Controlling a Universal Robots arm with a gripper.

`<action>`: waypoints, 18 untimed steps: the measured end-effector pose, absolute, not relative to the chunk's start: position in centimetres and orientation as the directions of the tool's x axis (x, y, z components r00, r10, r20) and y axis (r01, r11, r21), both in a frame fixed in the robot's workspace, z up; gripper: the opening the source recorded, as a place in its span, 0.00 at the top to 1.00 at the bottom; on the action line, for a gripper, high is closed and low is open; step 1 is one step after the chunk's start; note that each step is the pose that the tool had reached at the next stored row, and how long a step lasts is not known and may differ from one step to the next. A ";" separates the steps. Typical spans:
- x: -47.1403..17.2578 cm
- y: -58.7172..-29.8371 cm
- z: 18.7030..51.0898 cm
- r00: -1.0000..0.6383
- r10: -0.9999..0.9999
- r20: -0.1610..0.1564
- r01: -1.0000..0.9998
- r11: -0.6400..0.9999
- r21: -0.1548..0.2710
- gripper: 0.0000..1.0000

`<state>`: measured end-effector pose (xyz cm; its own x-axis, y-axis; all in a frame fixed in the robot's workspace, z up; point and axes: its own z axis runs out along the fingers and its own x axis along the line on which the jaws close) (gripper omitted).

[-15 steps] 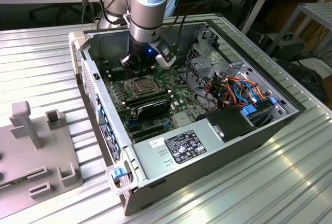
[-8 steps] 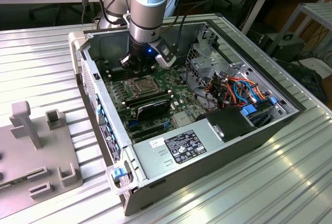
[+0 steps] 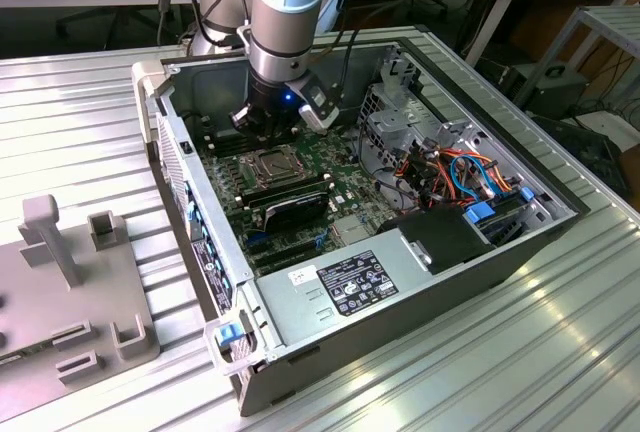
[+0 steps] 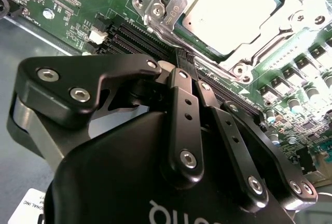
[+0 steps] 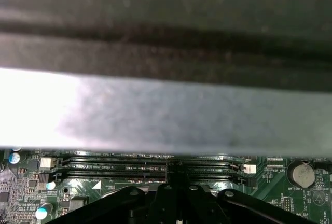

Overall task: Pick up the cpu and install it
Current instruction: 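Install the first cpu locking lever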

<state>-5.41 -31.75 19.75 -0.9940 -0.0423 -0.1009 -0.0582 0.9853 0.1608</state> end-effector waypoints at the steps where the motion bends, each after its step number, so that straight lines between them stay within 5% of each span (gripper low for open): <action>1: -5.4 -31.7 19.8 -0.994 -0.042 -0.101 -0.058 0.985 0.162 0.89; 18: -5.4 -31.7 21.0 -0.994 -0.042 -0.101 -0.058 0.985 0.162 0.89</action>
